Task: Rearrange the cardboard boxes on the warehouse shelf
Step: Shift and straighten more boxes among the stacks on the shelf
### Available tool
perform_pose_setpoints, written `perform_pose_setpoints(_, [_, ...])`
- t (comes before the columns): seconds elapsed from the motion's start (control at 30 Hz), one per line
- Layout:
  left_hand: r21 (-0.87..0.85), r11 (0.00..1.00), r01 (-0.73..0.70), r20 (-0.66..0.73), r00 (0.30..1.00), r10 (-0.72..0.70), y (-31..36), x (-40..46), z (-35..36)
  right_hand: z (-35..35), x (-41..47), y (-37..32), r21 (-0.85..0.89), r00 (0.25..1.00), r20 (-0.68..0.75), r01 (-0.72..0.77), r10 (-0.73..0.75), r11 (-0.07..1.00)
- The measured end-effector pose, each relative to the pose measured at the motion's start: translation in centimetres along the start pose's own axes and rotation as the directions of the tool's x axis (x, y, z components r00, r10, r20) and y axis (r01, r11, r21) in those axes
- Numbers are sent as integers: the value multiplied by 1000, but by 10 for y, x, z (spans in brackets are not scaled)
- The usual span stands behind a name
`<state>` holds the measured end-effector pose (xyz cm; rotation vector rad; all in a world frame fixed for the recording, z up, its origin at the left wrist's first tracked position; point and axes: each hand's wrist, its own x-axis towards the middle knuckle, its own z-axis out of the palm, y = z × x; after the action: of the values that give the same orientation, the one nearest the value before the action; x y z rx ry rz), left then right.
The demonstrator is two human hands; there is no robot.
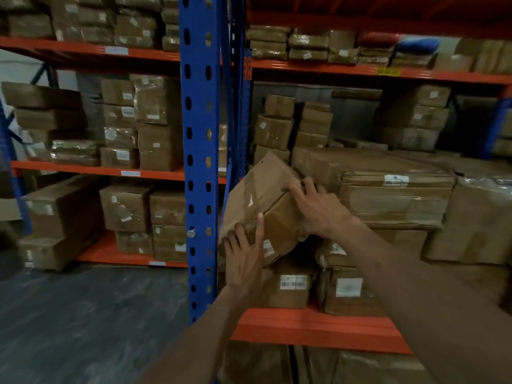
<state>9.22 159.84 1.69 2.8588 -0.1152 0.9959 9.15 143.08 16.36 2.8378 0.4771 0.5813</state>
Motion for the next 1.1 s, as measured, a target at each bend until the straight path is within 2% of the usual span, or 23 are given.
perform_pose_setpoints(0.13, [149,980,-134,-48,989,143,-20,5,-1,12,-5,-1,132,997,-25,-66,70,989])
perform_pose_setpoints(0.2, [130,982,-134,-17,990,137,-19,5,2,16,-6,-3,133,996,-24,-79,83,988])
perform_pose_setpoints(0.33, [110,984,-138,-41,989,143,-19,16,9,21,-2,2,156,992,-66,-92,104,983])
perform_pose_setpoints(0.57, [134,980,-146,51,989,141,-16,26,0,15,2,-6,192,983,-37,-169,179,967])
perform_pose_setpoints(0.67, [123,975,-183,4,983,184,-22,18,3,28,-5,-8,160,976,-101,-176,193,971])
perform_pose_setpoints(0.8, [161,971,-174,8,984,175,-22,33,6,32,1,-7,170,969,-123,-192,214,967])
perform_pose_setpoints(0.87, [72,987,-145,84,987,138,-15,37,-2,30,3,-11,189,967,-96,-215,236,958])
perform_pose_setpoints(0.93, [33,989,-143,69,988,140,-12,37,-6,37,-2,-18,167,955,-133,-244,267,955])
perform_pose_setpoints(1.03, [56,981,-186,82,980,181,-14,35,-3,52,-7,-21,157,940,-200,-247,276,956])
perform_pose_setpoints(1.1, [139,975,-176,66,984,168,-15,42,-3,46,3,-17,159,944,-196,-236,265,959])
